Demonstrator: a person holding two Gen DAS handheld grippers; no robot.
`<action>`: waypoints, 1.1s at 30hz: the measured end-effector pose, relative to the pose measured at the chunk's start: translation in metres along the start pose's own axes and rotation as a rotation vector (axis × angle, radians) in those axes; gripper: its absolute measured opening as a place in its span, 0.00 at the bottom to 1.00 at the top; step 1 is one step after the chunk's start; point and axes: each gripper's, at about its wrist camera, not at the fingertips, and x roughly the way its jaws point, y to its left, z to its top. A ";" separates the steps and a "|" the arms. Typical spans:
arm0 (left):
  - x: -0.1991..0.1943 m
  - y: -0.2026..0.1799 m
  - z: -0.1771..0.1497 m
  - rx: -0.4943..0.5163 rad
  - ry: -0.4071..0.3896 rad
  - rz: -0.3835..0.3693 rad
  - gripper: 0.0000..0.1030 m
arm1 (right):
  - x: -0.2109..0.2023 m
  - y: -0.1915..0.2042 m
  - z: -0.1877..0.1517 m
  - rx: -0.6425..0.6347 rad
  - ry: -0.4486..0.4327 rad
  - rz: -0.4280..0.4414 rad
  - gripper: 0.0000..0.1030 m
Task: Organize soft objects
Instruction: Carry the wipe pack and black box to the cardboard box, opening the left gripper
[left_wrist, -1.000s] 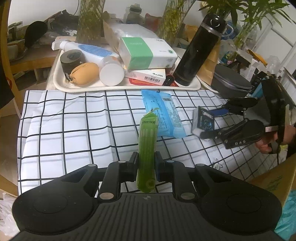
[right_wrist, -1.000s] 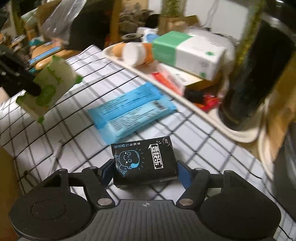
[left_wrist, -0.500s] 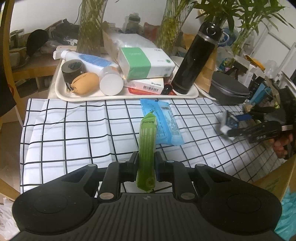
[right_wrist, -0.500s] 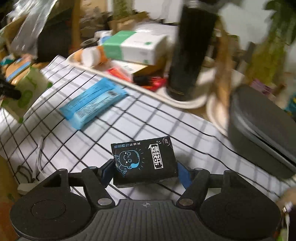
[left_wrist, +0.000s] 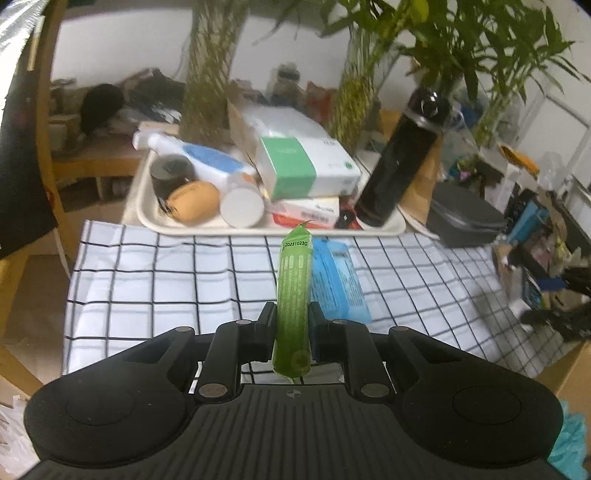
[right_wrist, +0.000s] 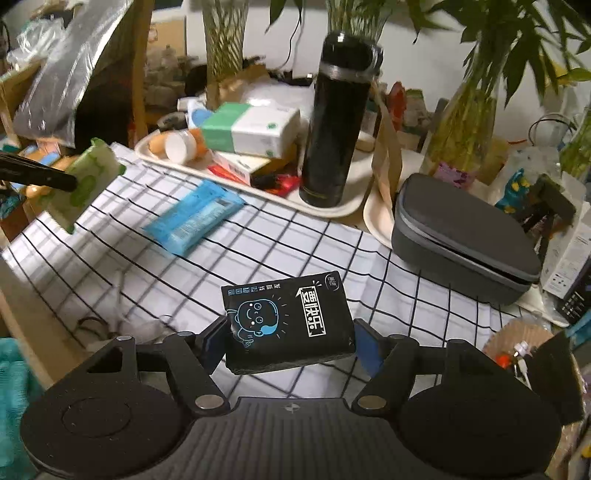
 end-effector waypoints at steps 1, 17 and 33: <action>-0.001 0.000 0.000 -0.009 -0.002 0.002 0.17 | -0.006 0.002 -0.001 0.005 -0.011 0.005 0.71; -0.090 -0.011 -0.008 -0.054 -0.107 -0.030 0.17 | -0.073 0.011 -0.010 0.050 -0.170 0.029 0.71; -0.154 -0.076 -0.030 -0.070 -0.038 -0.133 0.17 | -0.119 0.028 -0.029 0.076 -0.252 0.052 0.71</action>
